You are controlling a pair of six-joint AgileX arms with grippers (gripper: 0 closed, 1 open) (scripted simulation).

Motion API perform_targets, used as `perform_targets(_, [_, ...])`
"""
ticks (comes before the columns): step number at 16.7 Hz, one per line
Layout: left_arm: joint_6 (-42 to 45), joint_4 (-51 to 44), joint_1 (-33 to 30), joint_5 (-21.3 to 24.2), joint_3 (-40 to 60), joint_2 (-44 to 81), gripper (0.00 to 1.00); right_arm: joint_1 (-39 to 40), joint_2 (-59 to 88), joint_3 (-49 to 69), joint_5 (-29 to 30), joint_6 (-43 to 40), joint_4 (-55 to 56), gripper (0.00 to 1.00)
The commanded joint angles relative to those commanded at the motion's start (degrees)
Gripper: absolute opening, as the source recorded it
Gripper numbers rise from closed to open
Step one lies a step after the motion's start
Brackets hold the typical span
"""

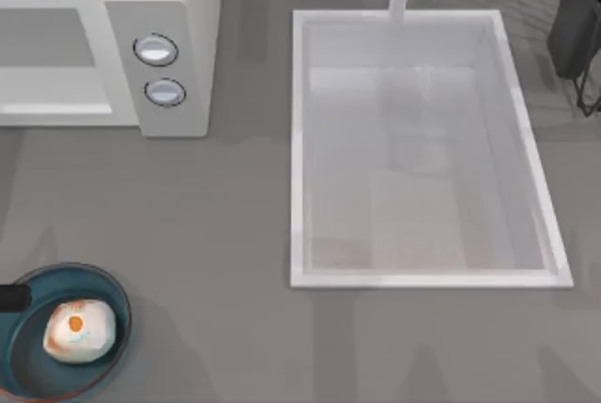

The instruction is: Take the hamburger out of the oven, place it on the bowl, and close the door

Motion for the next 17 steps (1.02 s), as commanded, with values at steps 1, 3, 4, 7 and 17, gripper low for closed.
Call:
perform_targets(1, [0.00,-0.18,-0.20,-0.20,0.06,-0.12,0.00,0.00,0.00,0.00,0.00,0.00,0.00,1.00])
perform_targets(3, [-0.02,-1.85,-2.41,-2.41,0.64,-1.21,0.00,0.00,0.00,0.00,0.00,0.00,0.00,1.00])
perform_targets(4, [-0.03,-3.02,-4.29,-4.29,1.04,-1.97,0.00,0.00,0.00,0.00,0.00,0.00,0.00,1.00])
perform_targets(7, [-0.07,-6.41,-9.53,-9.52,2.20,-4.19,0.00,0.00,0.00,0.00,0.00,0.00,0.00,1.00])
perform_targets(17, [-0.10,-7.27,-7.50,-7.52,2.23,-4.74,0.00,0.00,0.00,0.00,0.00,0.00,0.00,1.00])
